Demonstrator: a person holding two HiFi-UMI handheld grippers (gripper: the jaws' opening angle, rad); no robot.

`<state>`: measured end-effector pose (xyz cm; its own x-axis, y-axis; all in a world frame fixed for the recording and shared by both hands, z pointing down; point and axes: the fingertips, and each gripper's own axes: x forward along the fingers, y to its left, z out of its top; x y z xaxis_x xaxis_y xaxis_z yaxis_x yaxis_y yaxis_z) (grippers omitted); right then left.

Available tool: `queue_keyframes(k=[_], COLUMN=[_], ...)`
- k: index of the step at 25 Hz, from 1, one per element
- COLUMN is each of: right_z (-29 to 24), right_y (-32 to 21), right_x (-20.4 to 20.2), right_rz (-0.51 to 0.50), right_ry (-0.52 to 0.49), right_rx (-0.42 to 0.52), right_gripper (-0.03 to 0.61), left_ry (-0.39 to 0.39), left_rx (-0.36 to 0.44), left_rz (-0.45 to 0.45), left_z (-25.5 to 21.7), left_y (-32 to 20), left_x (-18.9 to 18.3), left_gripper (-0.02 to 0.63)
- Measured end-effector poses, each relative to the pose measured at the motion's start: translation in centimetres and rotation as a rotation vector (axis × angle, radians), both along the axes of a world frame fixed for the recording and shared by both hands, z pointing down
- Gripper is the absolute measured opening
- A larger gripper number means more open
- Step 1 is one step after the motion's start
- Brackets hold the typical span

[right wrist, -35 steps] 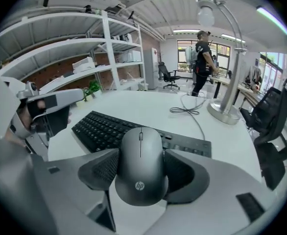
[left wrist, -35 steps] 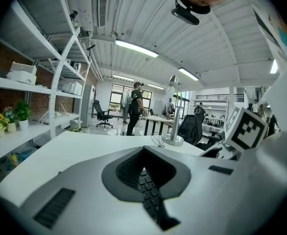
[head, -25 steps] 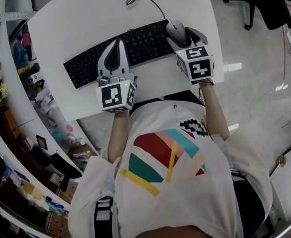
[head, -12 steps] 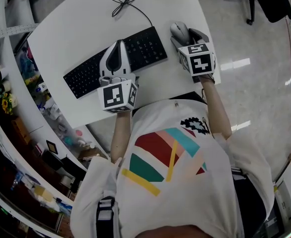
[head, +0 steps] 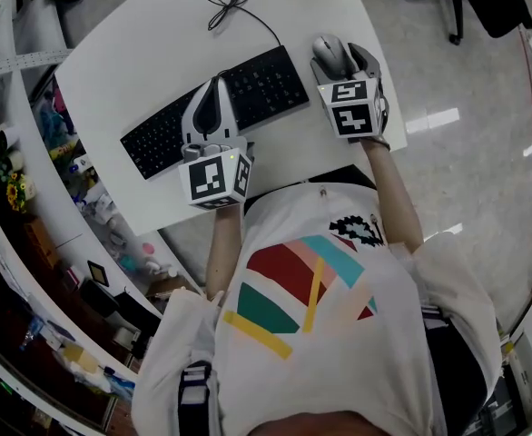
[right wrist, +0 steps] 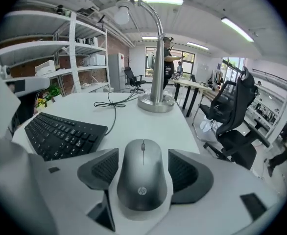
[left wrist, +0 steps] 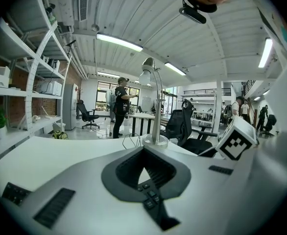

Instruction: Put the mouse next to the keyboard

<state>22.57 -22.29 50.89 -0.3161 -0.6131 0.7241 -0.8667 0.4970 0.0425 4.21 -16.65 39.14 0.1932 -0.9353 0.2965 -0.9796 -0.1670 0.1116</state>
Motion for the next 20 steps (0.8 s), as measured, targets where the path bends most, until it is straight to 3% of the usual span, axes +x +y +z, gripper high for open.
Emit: queue_keyframes(k=[6, 10, 14, 18, 20], right_z=[-4.3, -8.6, -12.9, -16.0, -17.3], right_y=[0.4, 2.2, 4.7, 8.1, 9.7], right_x=[-2.5, -6.5, -12.0, -18.4, -21.0], right_rz=[-0.005, -0.078, -0.11, -0.171, -0.194], right_ry=[-0.026, -0.086, -0.253, -0.441, -0.496], right_rx=[0.088, 0.158, 0.193, 0.145, 0.125], right_gripper=[0.304, 0.304, 0.304, 0.298, 0.235], left_ry=[-0.003, -0.003, -0.006, -0.021, -0.029], left_rx=[0.044, 0.097, 0.168, 0.218, 0.23], left_rz=[-0.031, -0.058, -0.087, -0.089, -0.085], left_z=[-1.8, -3.8, -6.6, -9.0, -9.7], left_y=[2.2, 4.5, 6.7, 9.5, 10.7], left_x=[-2.7, -5.3, -8.4, -11.6, -13.1], left_gripper=[0.043, 0.043, 0.043, 0.043, 0.043])
